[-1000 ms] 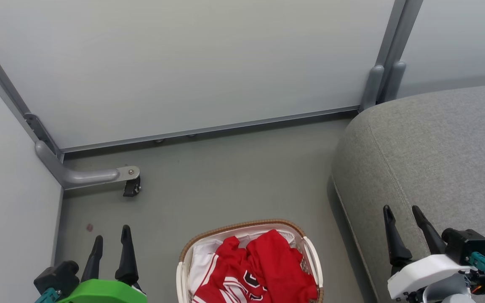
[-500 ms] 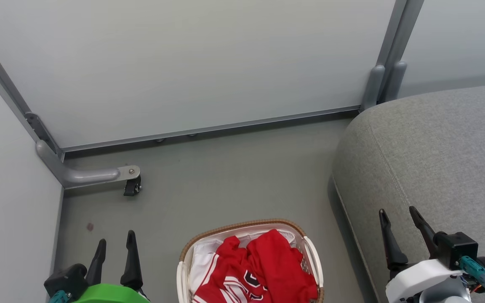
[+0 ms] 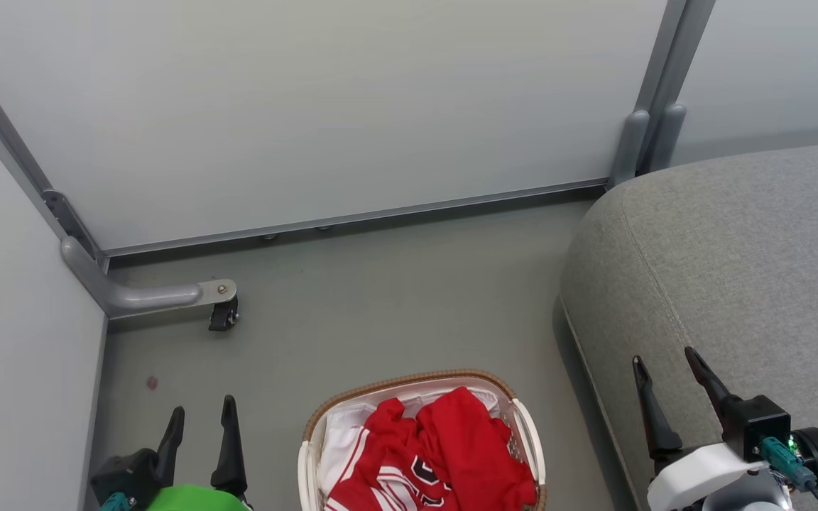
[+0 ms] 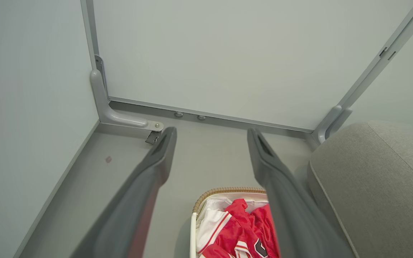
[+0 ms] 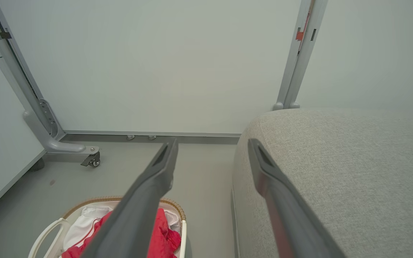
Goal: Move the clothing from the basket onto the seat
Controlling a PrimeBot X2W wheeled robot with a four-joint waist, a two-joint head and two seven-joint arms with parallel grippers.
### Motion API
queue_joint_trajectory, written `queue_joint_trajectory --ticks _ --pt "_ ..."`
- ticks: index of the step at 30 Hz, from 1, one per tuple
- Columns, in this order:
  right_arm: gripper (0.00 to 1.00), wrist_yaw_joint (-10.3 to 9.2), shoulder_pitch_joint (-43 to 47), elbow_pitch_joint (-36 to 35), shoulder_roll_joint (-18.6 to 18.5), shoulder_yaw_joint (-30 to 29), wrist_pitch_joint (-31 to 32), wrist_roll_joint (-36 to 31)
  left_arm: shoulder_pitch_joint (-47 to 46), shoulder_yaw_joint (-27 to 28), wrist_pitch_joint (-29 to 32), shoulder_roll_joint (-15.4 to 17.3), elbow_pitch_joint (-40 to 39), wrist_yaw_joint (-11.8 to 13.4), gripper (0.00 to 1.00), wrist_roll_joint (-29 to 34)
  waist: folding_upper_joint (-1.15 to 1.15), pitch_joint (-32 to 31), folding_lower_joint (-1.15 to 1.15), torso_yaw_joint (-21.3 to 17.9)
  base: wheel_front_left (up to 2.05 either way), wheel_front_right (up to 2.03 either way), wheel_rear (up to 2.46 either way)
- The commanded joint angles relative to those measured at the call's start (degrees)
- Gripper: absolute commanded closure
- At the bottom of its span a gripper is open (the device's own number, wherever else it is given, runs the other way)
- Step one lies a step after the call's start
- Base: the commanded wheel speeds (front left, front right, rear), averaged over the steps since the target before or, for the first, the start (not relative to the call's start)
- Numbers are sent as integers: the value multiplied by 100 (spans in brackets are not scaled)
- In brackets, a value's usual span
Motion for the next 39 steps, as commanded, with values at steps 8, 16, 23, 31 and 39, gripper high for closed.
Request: queue_joint_trajectory --ticks 8,16,23,31,39 --pt "0 2 89 -91 -39 40 -115 -404 110 -30 -113 43 24 -31 0 300 0 3 0 1 0 0 0" --pt "0 2 101 -90 -38 50 -113 -370 135 -10 -107 43 25 -11 0 237 0 10 0 -12 0 0 0" --pt "0 1 123 -108 -38 45 -113 -368 132 -19 -107 43 23 -10 0 234 0 17 0 -23 0 0 0" --pt "0 1 51 -146 -37 115 -113 -383 45 -87 -106 42 33 -20 0 284 0 170 0 -75 0 0 0" --pt "0 1 -346 -305 -36 165 -112 -432 -529 -316 -106 41 205 -36 0 247 0 981 0 -264 0 0 0"
